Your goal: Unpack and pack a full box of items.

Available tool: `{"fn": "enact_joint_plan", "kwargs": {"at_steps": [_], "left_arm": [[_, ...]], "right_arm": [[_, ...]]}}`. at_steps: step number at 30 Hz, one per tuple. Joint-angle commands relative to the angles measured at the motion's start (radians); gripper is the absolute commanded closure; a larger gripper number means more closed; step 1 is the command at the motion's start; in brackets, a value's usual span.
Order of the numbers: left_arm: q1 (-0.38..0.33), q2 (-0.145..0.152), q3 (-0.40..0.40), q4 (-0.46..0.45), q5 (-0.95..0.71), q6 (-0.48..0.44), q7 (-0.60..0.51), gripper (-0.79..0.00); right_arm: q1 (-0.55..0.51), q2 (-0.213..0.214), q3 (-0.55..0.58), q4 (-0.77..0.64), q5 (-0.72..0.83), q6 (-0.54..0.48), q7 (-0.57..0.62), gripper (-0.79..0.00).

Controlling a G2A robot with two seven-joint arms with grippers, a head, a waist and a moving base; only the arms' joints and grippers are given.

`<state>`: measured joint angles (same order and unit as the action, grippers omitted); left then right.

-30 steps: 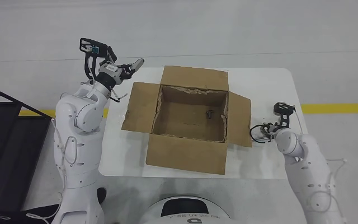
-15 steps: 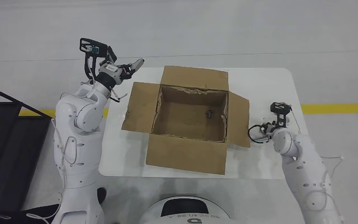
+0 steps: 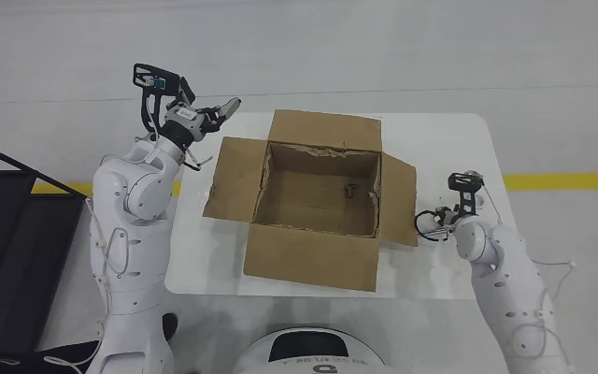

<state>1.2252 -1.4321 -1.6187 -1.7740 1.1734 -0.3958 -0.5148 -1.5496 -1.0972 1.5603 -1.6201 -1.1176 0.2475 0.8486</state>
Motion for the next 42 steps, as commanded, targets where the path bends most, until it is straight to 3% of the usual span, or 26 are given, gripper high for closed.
{"fn": "enact_joint_plan", "kwargs": {"at_steps": [1, 6, 10, 11, 13, 14, 22, 25, 35, 42], "left_arm": [[0.000, 0.000, -0.001, 0.000, -0.001, 0.000, 0.000, -0.785], [0.000, 0.000, -0.001, 0.000, -0.001, 0.000, 0.000, -0.785], [0.000, 0.000, -0.001, 0.000, -0.001, 0.000, 0.000, -0.785], [0.000, 0.000, -0.001, 0.000, -0.001, 0.000, 0.000, -0.785], [0.000, 0.000, -0.001, 0.000, -0.001, 0.000, 0.000, -0.785], [0.000, 0.000, -0.001, 0.000, -0.001, 0.000, 0.000, -0.785], [0.000, 0.000, -0.001, 0.000, -0.001, 0.000, 0.000, -0.785], [0.000, 0.000, -0.001, 0.000, -0.001, 0.000, 0.000, -0.785], [0.000, 0.000, -0.001, 0.000, -0.001, 0.000, 0.000, -0.785], [0.000, 0.000, -0.001, 0.000, -0.001, 0.000, 0.000, -0.785]], "right_arm": [[0.006, -0.001, -0.008, 0.007, -0.011, 0.006, 0.004, -0.311], [0.030, -0.005, -0.032, 0.028, -0.031, 0.008, 0.022, -0.299], [0.046, -0.008, -0.047, 0.042, -0.047, 0.005, 0.037, -0.228], [0.048, -0.008, -0.049, 0.044, -0.049, 0.004, 0.040, -0.194], [0.050, -0.009, -0.051, 0.041, -0.050, 0.002, 0.040, -0.031], [0.050, -0.010, -0.049, 0.038, -0.047, 0.004, 0.037, 0.000], [0.033, -0.014, -0.007, -0.011, 0.045, -0.007, 0.003, 0.000], [0.023, -0.017, 0.029, -0.040, 0.142, -0.012, -0.030, 0.000], [-0.016, -0.036, 0.266, -0.098, 0.761, -0.070, -0.164, 0.000], [-0.060, -0.040, 0.360, -0.120, 1.038, -0.160, -0.125, 0.000]]}}
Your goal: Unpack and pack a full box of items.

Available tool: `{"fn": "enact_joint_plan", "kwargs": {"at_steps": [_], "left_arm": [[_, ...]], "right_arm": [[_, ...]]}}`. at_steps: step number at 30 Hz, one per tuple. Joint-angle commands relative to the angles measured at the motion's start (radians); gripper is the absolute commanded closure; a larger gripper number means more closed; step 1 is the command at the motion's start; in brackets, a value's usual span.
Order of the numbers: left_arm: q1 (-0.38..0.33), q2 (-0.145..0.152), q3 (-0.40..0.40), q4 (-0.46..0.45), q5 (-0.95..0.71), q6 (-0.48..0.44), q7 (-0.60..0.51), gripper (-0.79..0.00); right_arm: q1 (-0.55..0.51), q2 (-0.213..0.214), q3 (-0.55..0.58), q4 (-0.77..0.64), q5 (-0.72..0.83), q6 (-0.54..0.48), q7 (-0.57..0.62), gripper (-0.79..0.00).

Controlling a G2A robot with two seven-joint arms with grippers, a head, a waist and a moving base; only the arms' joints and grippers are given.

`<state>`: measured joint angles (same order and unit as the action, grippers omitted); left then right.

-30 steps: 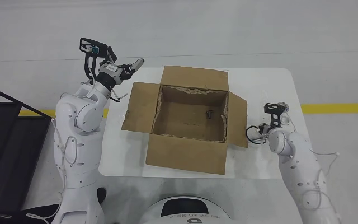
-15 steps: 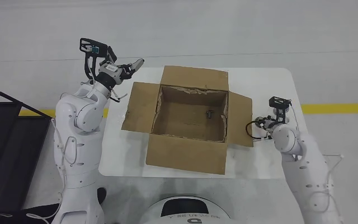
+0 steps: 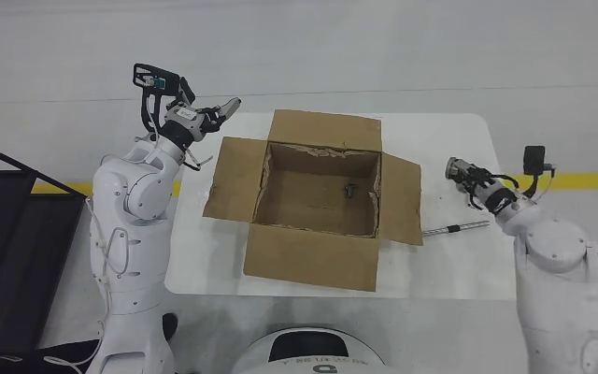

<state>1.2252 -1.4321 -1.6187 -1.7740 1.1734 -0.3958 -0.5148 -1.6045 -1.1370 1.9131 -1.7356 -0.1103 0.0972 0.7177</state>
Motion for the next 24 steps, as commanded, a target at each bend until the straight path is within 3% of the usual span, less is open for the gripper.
{"fn": "enact_joint_plan", "kwargs": {"at_steps": [1, 4, 15, 20, 24], "left_arm": [[0.000, 0.000, -0.001, 0.000, -0.001, 0.000, 0.000, -0.785], [0.000, 0.000, -0.001, 0.000, -0.001, 0.000, 0.000, -0.785], [0.000, 0.000, -0.001, 0.000, -0.001, 0.000, 0.000, -0.785], [0.000, 0.000, -0.001, 0.000, -0.001, 0.000, 0.000, -0.785], [0.000, 0.000, -0.001, 0.000, -0.001, 0.000, 0.000, -0.785]], "right_arm": [[-0.016, -0.001, 0.017, -0.012, 0.075, -0.027, 0.017, 0.000], [-0.032, -0.001, 0.025, -0.020, 0.165, -0.048, 0.067, 0.000], [-0.032, -0.001, 0.025, -0.020, 0.165, -0.048, 0.067, 0.000], [-0.119, 0.001, -0.028, -0.132, 0.031, -0.156, 0.079, 0.000], [-0.084, -0.002, -0.165, -0.228, -0.122, -0.069, 0.032, 0.000]]}}
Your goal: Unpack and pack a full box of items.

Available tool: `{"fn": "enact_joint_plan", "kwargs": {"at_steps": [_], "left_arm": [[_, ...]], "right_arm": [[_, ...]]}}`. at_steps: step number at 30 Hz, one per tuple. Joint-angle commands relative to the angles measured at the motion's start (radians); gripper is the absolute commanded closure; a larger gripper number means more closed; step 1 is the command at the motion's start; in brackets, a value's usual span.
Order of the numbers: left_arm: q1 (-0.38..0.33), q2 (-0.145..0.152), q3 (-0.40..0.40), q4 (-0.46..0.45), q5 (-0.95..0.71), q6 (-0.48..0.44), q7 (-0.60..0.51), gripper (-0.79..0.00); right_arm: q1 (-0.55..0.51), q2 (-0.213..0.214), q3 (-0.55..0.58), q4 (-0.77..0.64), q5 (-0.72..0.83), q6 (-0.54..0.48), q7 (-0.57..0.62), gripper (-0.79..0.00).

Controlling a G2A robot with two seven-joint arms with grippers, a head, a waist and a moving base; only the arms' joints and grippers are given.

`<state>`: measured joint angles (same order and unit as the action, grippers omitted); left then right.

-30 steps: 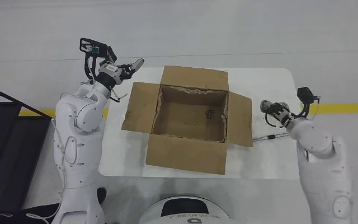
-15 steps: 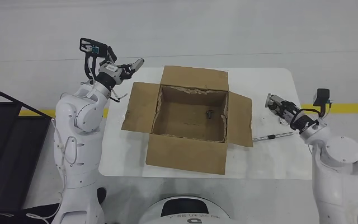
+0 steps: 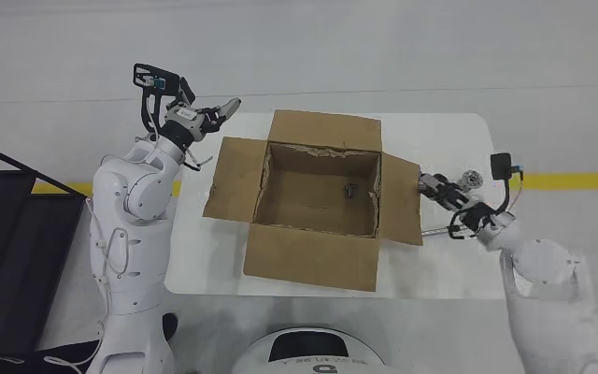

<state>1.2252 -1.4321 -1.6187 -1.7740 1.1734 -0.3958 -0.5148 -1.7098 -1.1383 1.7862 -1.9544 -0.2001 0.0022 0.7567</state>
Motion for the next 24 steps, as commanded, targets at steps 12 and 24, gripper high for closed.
{"fn": "enact_joint_plan", "kwargs": {"at_steps": [12, 24], "left_arm": [[0.000, 0.000, -0.001, 0.000, -0.001, 0.000, 0.000, -0.785], [0.000, 0.000, -0.001, 0.000, -0.001, 0.000, 0.000, -0.785]], "right_arm": [[0.235, -0.014, -0.413, -0.032, -0.271, 0.150, 0.026, 0.000], [0.495, -0.071, -0.812, 0.241, -0.548, 0.326, -0.004, 0.000]]}}
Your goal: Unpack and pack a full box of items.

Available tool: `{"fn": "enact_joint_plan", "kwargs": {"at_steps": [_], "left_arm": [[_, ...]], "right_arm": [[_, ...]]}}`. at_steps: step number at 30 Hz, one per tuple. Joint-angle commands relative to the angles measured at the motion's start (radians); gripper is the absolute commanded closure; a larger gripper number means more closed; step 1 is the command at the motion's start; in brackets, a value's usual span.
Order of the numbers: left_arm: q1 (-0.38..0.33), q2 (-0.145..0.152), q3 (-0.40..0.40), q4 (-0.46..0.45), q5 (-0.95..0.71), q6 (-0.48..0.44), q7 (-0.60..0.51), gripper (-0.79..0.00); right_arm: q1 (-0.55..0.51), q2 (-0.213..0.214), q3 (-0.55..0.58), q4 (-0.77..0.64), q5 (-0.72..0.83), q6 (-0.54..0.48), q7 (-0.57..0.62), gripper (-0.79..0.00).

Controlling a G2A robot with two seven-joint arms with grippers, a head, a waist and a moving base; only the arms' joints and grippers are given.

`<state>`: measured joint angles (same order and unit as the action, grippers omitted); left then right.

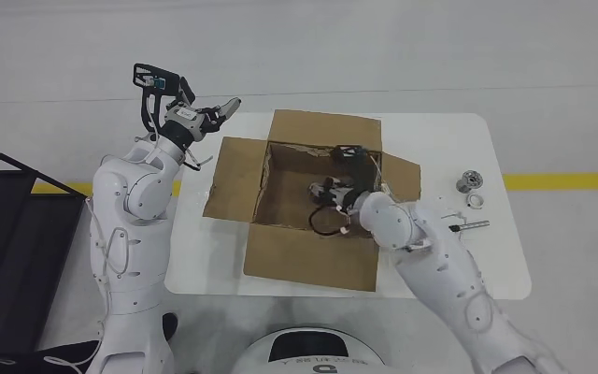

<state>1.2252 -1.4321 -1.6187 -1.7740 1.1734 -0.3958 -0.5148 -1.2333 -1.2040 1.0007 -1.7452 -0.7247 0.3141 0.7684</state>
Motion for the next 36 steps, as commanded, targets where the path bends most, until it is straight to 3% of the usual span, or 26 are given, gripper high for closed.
{"fn": "enact_joint_plan", "kwargs": {"at_steps": [1, 11, 20, 24, 27, 31, 34, 36], "left_arm": [[0.000, 0.000, -0.001, 0.000, -0.001, 0.000, 0.000, -0.785], [0.000, 0.000, -0.001, 0.000, -0.001, 0.000, 0.000, -0.785], [0.000, 0.000, -0.001, 0.000, -0.001, 0.000, 0.000, -0.785], [0.000, 0.000, -0.001, 0.000, -0.001, 0.000, 0.000, -0.785], [0.000, 0.000, -0.001, 0.000, -0.001, 0.000, 0.000, -0.785], [0.000, 0.000, -0.001, 0.000, -0.001, 0.000, 0.000, -0.785], [0.000, 0.000, -0.001, 0.000, -0.001, 0.000, 0.000, -0.785], [0.000, 0.000, -0.001, 0.000, -0.001, 0.000, 0.000, -0.785]], "right_arm": [[0.035, -0.013, -0.046, 0.058, -0.016, 0.023, -0.023, 0.000], [0.148, -0.063, -0.172, 0.231, -0.111, 0.174, -0.063, 0.000], [0.201, -0.100, -0.233, 0.310, -0.173, 0.286, -0.077, -0.311], [0.203, -0.108, -0.229, 0.310, -0.180, 0.302, -0.076, -0.351], [0.185, -0.105, -0.198, 0.266, -0.171, 0.303, -0.078, -0.369], [0.088, -0.077, -0.074, 0.048, -0.098, 0.213, -0.084, -0.385], [-0.058, -0.042, 0.105, -0.185, -0.032, 0.136, -0.081, -0.585], [-0.172, -0.023, 0.240, -0.323, 0.030, 0.082, -0.087, -0.653]]}}
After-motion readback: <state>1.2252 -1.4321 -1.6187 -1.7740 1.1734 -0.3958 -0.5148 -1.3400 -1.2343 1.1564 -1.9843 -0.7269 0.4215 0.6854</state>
